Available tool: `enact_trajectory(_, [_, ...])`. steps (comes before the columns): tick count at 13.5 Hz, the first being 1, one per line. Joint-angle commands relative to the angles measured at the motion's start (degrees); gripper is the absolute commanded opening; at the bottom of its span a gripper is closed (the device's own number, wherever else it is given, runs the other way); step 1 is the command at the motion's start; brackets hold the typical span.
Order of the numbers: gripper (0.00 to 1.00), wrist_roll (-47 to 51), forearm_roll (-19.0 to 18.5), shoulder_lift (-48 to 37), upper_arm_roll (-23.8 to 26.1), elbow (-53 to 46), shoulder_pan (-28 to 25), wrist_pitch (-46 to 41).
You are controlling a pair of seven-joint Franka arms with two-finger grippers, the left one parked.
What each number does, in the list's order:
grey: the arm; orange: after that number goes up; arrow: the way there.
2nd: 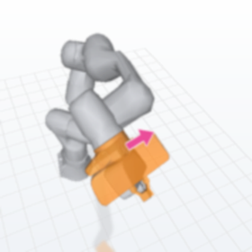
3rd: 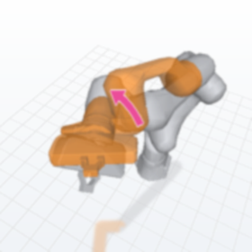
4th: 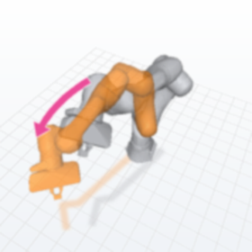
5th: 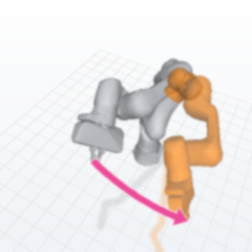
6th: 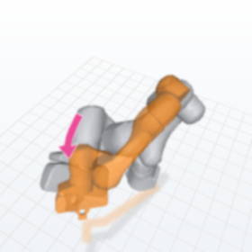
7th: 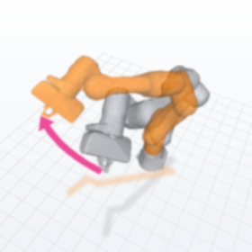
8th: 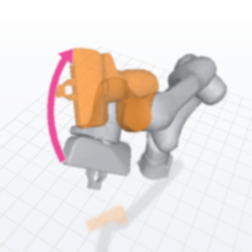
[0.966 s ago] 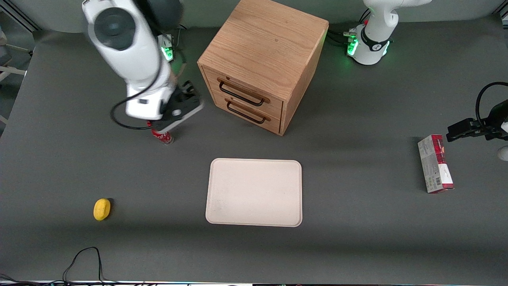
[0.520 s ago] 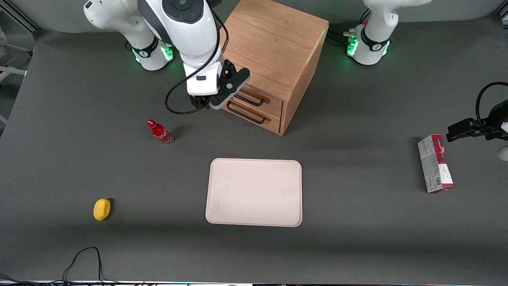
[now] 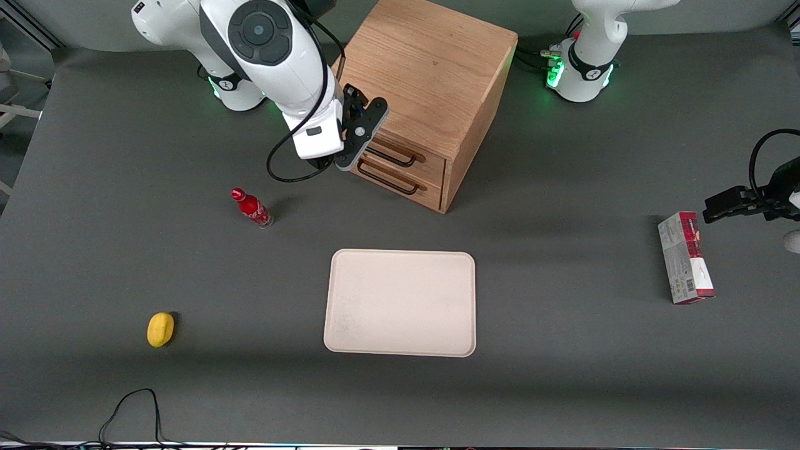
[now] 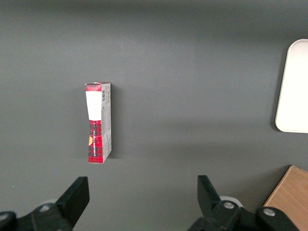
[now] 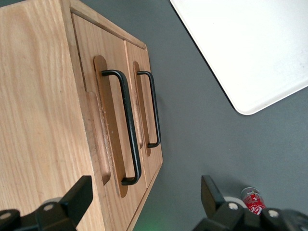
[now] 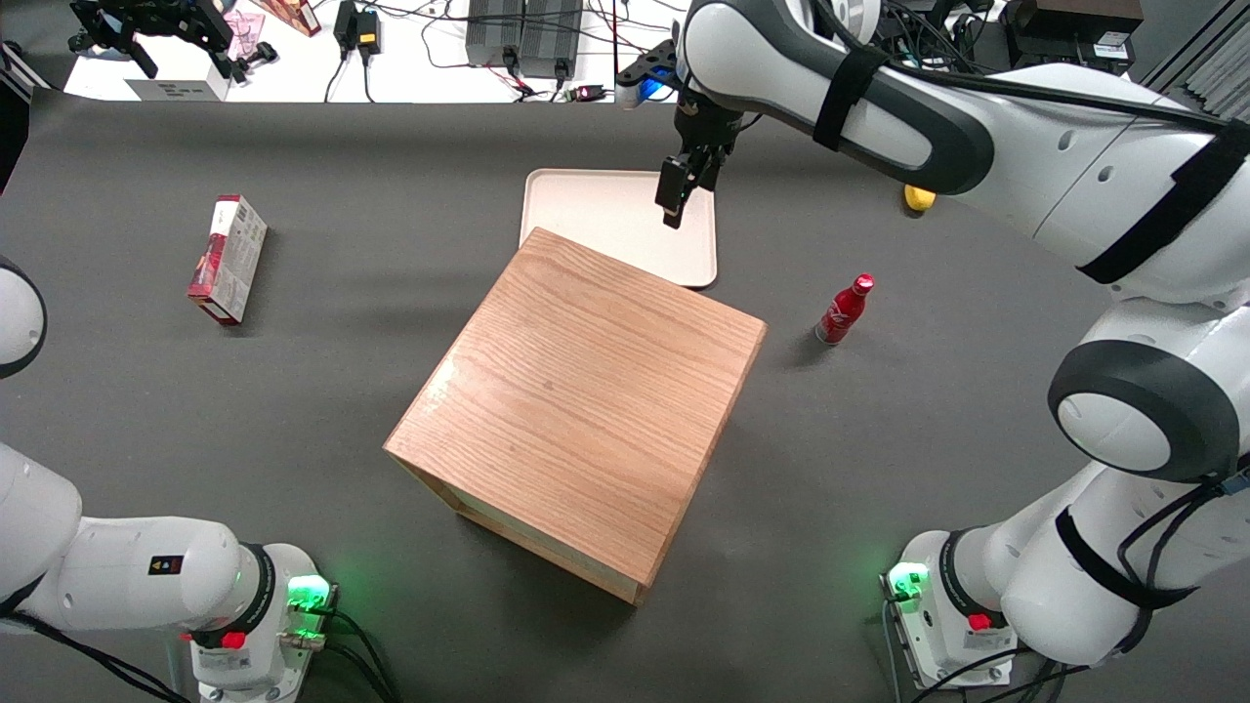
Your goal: Open upper drawer
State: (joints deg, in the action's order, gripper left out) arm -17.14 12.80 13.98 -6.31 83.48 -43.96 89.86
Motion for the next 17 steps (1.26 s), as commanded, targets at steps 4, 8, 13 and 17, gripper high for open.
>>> enact_trajectory(4, [1.0, -1.41, 1.79, -0.53, 0.07, 6.68, -1.91, 7.07])
enact_trajectory(8, [1.0, -1.49, 1.0, -0.62, 0.07, 10.82, -2.62, 12.08])
enact_trajectory(13, [1.0, -1.49, -0.41, -0.53, 0.07, 16.53, -4.29, 19.55])
enact_trajectory(17, [1.0, -1.49, -0.93, -0.53, -0.01, 18.82, -5.08, 22.03])
